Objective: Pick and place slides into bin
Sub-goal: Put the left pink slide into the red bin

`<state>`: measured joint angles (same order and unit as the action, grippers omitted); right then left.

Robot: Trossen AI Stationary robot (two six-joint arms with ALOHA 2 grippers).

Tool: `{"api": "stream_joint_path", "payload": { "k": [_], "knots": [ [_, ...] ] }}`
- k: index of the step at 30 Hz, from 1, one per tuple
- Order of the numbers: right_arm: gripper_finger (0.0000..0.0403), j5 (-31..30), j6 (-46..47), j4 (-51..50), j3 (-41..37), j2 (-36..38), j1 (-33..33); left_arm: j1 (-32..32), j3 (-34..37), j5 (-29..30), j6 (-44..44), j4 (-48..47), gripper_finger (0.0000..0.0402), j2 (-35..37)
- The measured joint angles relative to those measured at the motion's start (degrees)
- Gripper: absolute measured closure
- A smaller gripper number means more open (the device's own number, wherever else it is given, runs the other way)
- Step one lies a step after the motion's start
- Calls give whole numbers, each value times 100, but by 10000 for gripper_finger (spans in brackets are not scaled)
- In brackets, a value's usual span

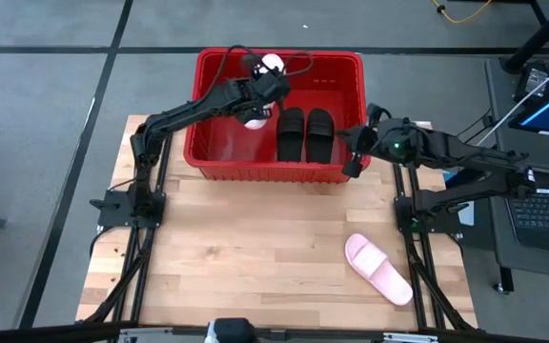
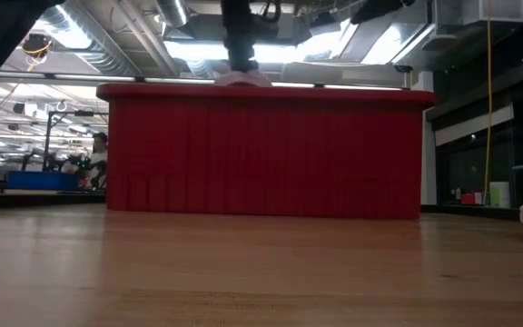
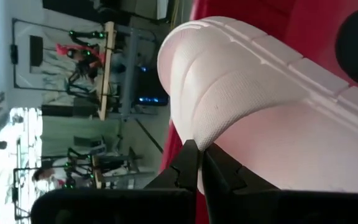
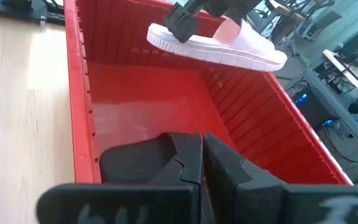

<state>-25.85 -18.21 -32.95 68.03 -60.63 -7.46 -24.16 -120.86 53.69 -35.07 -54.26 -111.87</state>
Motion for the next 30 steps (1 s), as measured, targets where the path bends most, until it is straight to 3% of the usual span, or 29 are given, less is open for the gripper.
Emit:
{"api": "stream_joint_path", "payload": {
  "k": [10,21,30],
  "knots": [
    [390,11,205,-339,-4,-206,0,-109,227,1,1183,-300,398,11],
    [398,50,319,-154,-4,-220,0,-105,1180,-443,1868,-297,398,7],
    [396,52,288,-78,-4,-220,0,-126,1658,-372,2096,63,398,9]
  ]
}}
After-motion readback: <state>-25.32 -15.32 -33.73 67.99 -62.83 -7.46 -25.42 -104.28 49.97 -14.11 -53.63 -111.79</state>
